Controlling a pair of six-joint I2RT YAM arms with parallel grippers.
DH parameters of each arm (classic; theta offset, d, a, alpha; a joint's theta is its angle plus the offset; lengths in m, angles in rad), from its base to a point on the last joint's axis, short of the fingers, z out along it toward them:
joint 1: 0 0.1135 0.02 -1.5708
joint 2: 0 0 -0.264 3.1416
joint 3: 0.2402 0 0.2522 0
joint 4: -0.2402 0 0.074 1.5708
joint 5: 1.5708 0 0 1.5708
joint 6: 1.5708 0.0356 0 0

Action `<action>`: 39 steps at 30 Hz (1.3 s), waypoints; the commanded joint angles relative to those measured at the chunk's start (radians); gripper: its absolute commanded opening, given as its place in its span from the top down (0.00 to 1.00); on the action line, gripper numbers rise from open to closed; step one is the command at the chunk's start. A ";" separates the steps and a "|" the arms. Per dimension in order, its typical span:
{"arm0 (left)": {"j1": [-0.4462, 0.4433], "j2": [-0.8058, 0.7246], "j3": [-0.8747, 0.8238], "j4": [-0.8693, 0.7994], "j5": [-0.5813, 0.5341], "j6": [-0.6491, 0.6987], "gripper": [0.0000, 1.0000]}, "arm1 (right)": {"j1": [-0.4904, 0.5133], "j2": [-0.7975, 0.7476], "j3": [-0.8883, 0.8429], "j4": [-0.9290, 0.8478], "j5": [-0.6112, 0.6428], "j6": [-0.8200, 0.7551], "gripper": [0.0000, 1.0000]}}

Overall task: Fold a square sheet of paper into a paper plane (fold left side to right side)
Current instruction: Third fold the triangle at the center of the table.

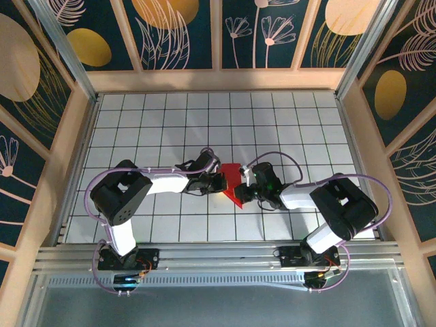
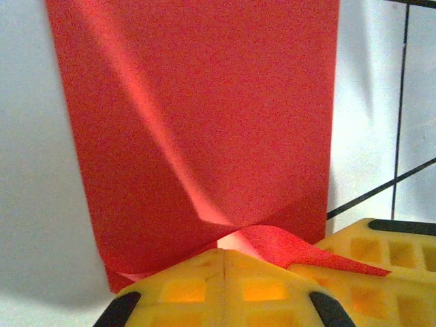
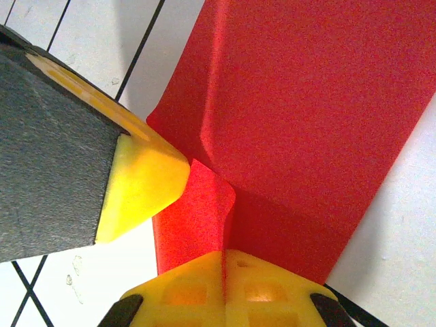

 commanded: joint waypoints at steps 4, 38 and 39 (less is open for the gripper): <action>0.000 -0.011 -0.035 -0.023 -0.021 0.007 0.99 | 0.010 0.032 0.004 -0.073 0.014 -0.009 1.00; 0.000 0.015 -0.063 -0.012 -0.047 -0.013 1.00 | -0.139 -0.282 0.098 -0.362 -0.169 0.112 0.75; 0.000 0.015 -0.064 -0.012 -0.047 -0.012 1.00 | -0.139 -0.297 0.082 -0.356 -0.219 0.142 0.79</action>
